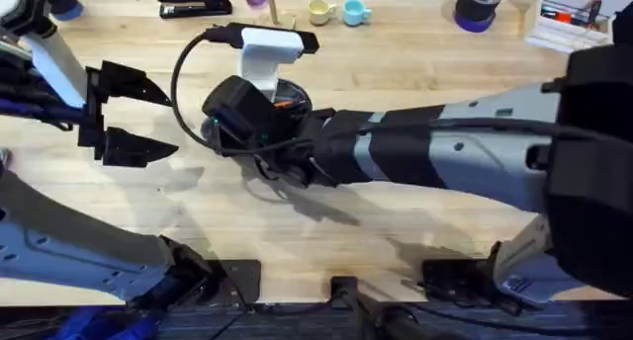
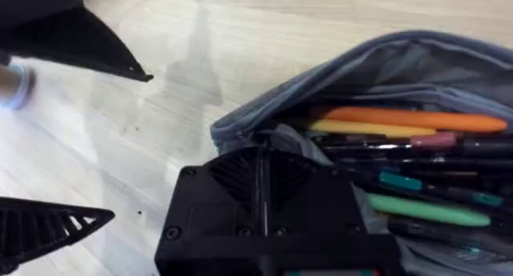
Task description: Unzip the bag, pick up the pens from the table one at a time and place them inside, then zip the bag closed.
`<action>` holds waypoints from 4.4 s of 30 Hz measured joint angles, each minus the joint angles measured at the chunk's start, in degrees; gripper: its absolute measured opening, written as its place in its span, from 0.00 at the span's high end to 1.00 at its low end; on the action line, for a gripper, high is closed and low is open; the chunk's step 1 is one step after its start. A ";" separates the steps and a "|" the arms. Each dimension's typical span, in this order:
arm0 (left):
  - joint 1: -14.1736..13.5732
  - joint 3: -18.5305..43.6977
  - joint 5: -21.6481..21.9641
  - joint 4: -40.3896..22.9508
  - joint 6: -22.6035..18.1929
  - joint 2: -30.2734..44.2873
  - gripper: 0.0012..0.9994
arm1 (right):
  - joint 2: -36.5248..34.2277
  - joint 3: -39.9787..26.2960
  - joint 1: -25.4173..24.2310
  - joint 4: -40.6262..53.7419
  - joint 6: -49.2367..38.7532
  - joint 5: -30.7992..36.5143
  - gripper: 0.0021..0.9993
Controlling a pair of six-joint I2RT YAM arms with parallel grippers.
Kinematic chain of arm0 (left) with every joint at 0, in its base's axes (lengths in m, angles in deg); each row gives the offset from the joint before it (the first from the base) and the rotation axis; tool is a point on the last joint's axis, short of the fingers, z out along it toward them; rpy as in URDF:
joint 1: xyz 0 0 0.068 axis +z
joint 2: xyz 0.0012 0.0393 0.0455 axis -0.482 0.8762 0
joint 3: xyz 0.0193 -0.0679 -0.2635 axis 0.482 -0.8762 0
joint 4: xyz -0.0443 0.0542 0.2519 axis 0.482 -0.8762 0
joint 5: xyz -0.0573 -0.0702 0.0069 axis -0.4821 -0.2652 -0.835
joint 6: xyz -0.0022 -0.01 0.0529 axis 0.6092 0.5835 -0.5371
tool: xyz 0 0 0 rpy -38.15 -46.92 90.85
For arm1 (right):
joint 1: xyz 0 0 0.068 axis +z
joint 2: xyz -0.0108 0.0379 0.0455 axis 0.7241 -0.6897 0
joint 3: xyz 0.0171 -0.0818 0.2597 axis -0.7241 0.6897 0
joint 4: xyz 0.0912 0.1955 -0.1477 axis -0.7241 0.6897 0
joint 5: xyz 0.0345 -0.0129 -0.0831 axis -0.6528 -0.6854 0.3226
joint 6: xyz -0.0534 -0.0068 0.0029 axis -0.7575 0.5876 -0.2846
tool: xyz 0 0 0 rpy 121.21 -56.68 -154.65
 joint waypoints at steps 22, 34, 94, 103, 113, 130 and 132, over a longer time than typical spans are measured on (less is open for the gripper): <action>0.00 0.00 0.00 0.00 -0.02 0.00 0.01 | 12.91 -0.74 -0.74 8.22 -14.60 0.61 0.97; 0.00 0.00 0.00 0.26 -0.02 0.00 0.01 | 13.55 -0.74 -0.74 9.95 -18.32 0.08 0.97; 0.48 0.00 1.27 1.55 0.01 0.00 0.01 | 0.76 -14.62 0.11 19.39 -13.52 -17.85 0.00; 0.46 0.00 0.79 0.40 -0.02 0.00 0.01 | -0.25 -14.71 0.11 21.06 -11.06 -12.00 0.00; 0.46 0.00 0.49 0.41 -0.02 0.00 0.01 | -4.10 -15.31 0.28 20.09 -7.75 -7.29 0.13; 0.46 0.00 0.22 0.37 -0.02 0.00 0.01 | -5.31 -15.32 -0.42 20.54 -6.08 -3.53 0.96; 0.46 0.00 0.20 0.37 -0.02 0.00 0.01 | -5.38 -15.32 -0.37 20.44 -6.07 -3.67 0.97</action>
